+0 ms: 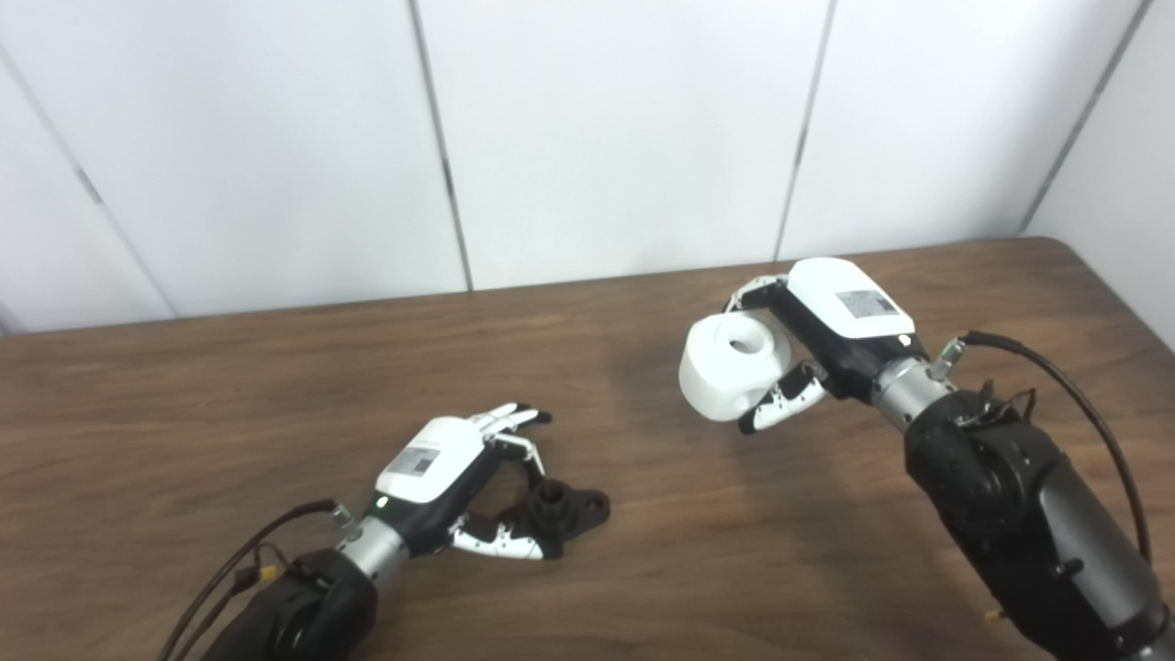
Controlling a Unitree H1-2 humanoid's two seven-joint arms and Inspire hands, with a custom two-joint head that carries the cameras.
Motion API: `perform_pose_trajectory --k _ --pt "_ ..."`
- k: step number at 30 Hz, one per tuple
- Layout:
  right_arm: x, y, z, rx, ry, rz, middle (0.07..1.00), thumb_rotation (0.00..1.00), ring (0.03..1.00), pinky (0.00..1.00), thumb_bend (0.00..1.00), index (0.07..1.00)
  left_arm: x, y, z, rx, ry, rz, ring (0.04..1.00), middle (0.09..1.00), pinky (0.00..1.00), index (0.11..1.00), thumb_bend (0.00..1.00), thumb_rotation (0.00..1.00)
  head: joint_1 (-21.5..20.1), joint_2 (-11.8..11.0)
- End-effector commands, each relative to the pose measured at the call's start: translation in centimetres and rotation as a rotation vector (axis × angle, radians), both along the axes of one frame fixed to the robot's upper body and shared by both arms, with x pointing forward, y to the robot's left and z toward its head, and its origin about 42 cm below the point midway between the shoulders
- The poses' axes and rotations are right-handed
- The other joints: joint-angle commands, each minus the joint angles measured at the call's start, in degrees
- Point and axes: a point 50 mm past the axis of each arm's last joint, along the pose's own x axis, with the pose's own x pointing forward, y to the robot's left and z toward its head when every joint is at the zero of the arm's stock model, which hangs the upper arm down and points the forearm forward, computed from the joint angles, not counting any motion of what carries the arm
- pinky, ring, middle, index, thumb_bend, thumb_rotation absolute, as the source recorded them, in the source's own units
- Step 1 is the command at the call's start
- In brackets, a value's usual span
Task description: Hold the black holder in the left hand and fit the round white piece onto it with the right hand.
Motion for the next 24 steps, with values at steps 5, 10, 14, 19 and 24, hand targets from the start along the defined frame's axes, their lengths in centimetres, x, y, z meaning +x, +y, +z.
perform_pose_trajectory --k 5,10,14,19,24 --pt "-0.4 0.7 1.6 0.048 -0.064 0.099 0.729 0.14 0.774 0.80 0.52 0.481 -2.0 -2.1 -4.4 0.170 0.147 -0.030 0.943 0.906 0.90 0.484 0.52 0.06 2.59 1.02" --pt "-0.5 1.4 1.2 0.065 -0.053 0.145 0.729 0.14 0.772 0.80 0.52 0.481 -1.9 -2.9 -4.4 0.168 0.137 -0.032 0.940 0.903 0.89 0.485 0.52 0.07 4.55 1.69" --pt "-0.4 2.6 1.0 0.075 -0.043 0.178 0.728 0.14 0.771 0.79 0.52 0.481 -1.8 -3.4 -4.5 0.171 0.136 -0.033 0.942 0.904 0.90 0.485 0.52 0.07 5.11 1.90" --pt "-0.4 4.6 0.7 0.075 -0.032 0.238 0.729 0.14 0.771 0.78 0.52 0.481 -1.7 -3.9 -4.6 0.182 0.131 -0.033 0.944 0.908 0.90 0.485 0.52 0.07 5.69 2.13" --pt "-0.2 6.5 0.4 0.081 -0.026 0.289 0.722 0.14 0.766 0.77 0.52 0.480 -1.8 -4.1 -4.5 0.174 0.131 -0.028 0.943 0.907 0.89 0.485 0.52 0.07 5.84 2.17"
